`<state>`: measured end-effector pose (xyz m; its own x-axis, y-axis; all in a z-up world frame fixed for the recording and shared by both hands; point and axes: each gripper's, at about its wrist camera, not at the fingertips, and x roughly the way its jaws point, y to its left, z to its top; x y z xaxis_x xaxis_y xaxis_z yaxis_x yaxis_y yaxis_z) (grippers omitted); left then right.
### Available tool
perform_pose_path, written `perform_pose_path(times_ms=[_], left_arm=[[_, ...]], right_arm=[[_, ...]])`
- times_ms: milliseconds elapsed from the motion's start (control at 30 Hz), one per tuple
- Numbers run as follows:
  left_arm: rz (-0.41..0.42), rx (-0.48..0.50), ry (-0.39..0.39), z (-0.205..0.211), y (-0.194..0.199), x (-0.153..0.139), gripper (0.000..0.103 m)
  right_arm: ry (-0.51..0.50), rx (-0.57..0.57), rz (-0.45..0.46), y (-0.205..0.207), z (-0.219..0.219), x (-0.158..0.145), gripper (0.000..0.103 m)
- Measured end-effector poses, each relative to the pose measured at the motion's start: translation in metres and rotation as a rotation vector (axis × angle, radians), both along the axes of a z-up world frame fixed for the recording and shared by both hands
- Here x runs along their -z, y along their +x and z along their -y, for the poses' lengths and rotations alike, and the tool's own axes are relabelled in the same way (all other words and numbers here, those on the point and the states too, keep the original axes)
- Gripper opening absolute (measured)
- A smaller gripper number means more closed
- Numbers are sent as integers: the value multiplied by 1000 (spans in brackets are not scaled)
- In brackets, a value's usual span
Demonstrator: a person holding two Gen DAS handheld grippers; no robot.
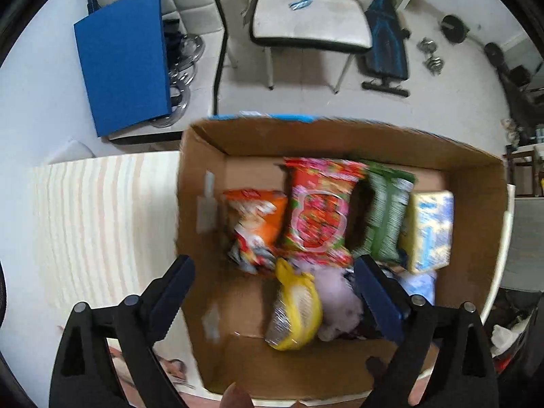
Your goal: Organize soft objects
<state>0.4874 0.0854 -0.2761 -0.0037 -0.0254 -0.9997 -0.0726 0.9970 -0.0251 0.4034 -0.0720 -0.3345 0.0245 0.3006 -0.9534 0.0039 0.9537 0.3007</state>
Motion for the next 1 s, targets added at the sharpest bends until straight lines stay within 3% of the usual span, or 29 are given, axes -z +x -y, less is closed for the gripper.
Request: perform_pose_path(times_ms=[100,167,300,367,767,1000], left_arm=[[65,-5,-31,8,-24,-14,100],[115,-1,-24,13,-44,-24,100],[189,6,-11,16,-75,-38,100],[212,6,-4,17,-87,-43,100],[303,-17,3,21,-139,-73,100],[390,-4,27,30,-180,-119,100]], right_arm=[[-79,-5,50,-8,15,-20,84],[-121,-5,75,-15,32,-33,94],[-183,4,115,-34,53,-47,95],[-200,9,131,-40,67,-68,103],[-227,63,189,-68,87,-101,103],[-247,60,273,-99,88,-141,103]])
